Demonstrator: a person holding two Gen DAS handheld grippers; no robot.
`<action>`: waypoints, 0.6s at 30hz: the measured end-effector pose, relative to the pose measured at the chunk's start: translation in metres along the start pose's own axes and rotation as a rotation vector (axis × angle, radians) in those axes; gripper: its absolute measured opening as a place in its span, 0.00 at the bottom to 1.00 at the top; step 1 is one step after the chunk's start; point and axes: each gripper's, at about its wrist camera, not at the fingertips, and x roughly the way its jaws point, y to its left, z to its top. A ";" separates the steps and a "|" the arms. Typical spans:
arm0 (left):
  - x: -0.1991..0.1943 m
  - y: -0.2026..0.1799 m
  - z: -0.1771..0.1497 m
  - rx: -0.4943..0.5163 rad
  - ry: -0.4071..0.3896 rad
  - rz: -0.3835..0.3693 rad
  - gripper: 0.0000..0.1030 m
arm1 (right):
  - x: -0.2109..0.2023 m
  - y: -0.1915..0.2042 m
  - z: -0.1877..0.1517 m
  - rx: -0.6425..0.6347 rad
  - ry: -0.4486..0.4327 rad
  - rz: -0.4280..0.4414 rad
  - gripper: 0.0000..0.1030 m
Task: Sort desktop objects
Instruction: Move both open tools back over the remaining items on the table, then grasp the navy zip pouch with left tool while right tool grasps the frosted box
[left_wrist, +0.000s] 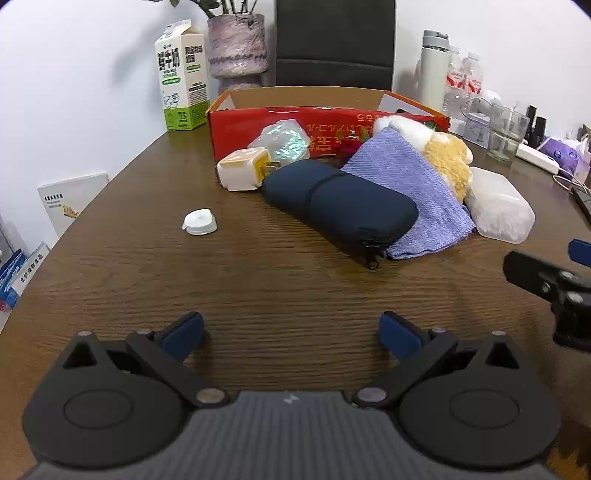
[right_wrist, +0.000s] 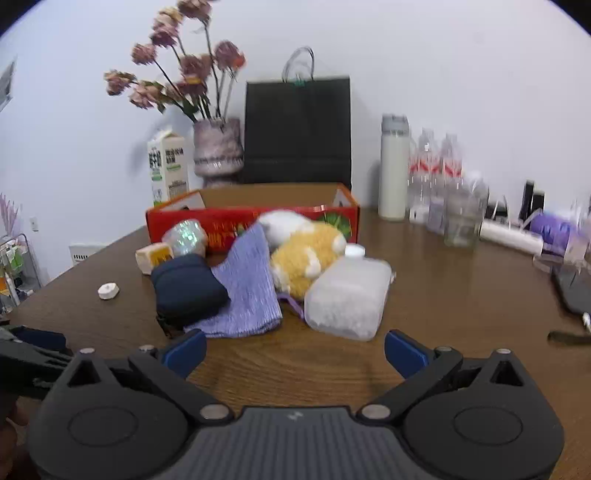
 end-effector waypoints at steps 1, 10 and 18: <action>0.000 -0.002 0.001 0.024 0.000 -0.017 1.00 | 0.002 -0.002 -0.001 0.008 0.008 0.001 1.00; 0.009 0.000 0.066 -0.112 -0.101 -0.136 1.00 | 0.046 -0.029 0.043 0.070 0.004 -0.065 0.92; 0.082 -0.029 0.111 -0.092 0.008 -0.028 0.96 | 0.103 -0.031 0.046 0.064 0.105 -0.122 0.69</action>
